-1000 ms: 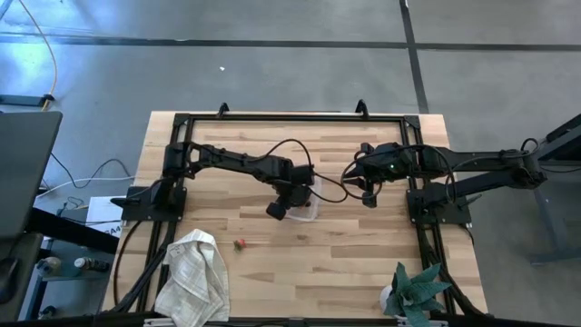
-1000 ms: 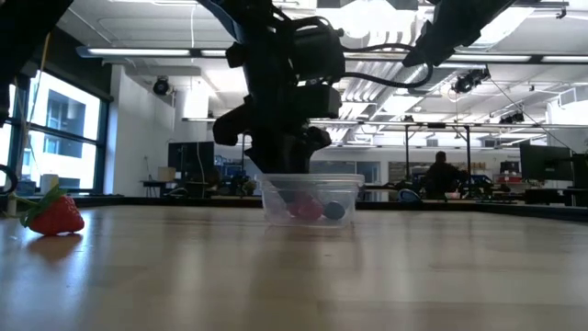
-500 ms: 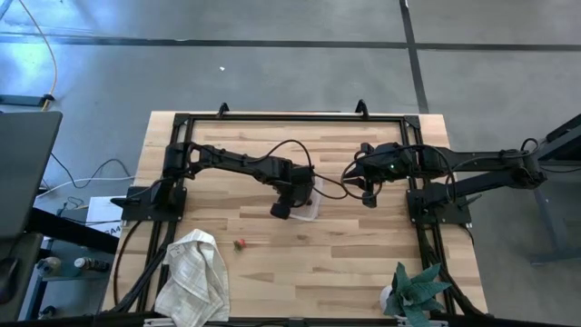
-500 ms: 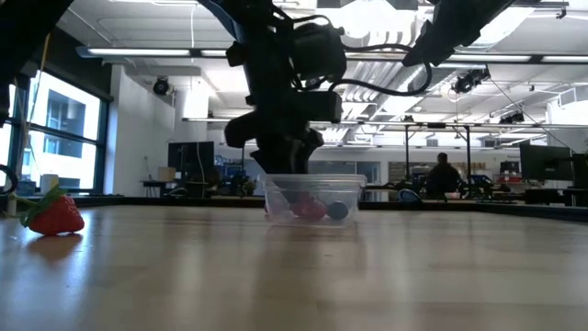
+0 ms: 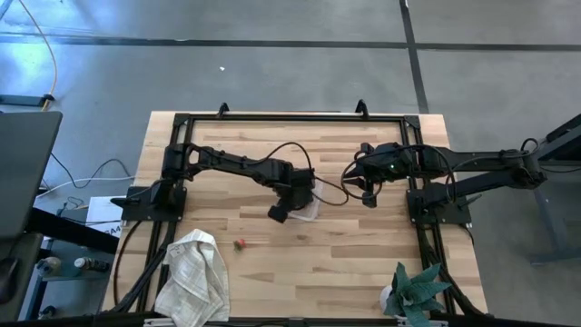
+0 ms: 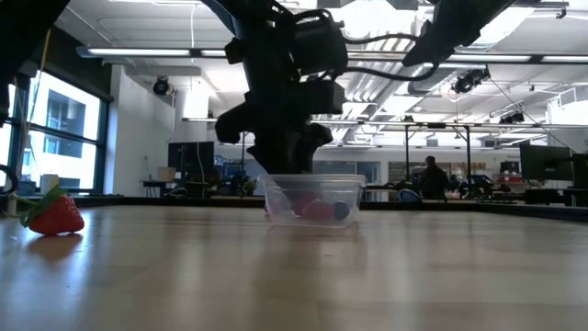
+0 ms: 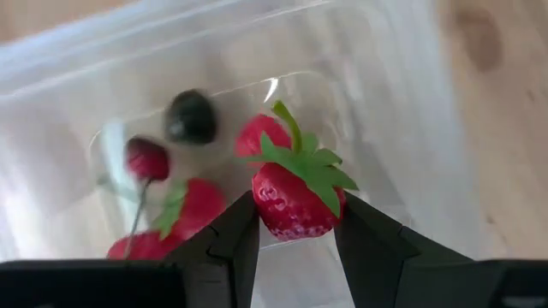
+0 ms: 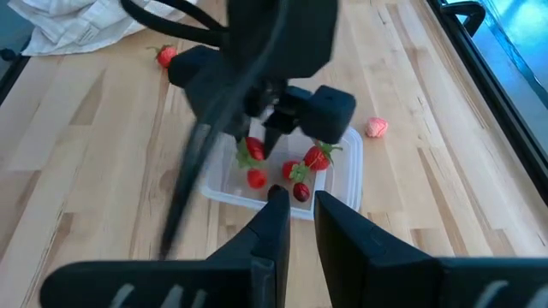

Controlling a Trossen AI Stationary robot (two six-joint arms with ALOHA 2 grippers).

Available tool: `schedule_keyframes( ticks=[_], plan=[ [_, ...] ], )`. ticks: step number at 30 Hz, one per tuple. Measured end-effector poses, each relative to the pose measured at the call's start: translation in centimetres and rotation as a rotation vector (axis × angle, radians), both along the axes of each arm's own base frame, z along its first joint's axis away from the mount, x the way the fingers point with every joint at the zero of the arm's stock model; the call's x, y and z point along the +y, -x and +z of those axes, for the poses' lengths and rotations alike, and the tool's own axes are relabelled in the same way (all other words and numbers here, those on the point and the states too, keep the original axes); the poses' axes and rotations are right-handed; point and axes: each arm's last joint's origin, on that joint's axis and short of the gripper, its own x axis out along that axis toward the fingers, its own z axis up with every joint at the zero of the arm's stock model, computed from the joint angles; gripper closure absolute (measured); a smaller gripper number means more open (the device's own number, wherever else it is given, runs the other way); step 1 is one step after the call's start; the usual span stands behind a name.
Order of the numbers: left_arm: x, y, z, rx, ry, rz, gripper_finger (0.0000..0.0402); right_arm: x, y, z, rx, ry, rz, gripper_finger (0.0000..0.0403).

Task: Pick and placing Produce into tupperware
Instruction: Put the strawberry into the transparent bin

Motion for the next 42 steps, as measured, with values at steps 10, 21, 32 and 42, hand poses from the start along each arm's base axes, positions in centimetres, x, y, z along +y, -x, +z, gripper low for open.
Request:
schedule_keyframes(
  ticks=[10, 21, 32, 42],
  plan=[
    [-1.3, 0.0, -0.1, 0.016, -0.045, -0.170, 0.0275, 0.0, 0.0, 0.0, 0.000, 0.000, 0.000, 0.0356],
    [-1.0, 0.2, -0.1, 0.052, -0.124, -0.166, 0.0275, 0.0, 0.0, 0.0, 0.000, 0.001, 0.000, 0.0356],
    [-0.9, 0.0, -1.7, 0.086, -0.112, -0.089, 0.0275, 0.0, 0.0, 0.0, 0.000, 0.000, 0.000, 0.0356],
    [-0.8, -0.2, -1.5, 0.072, -0.148, -0.082, 0.0273, 0.0, 0.0, 0.0, 0.000, 0.000, 0.000, 0.0356]
  ],
)
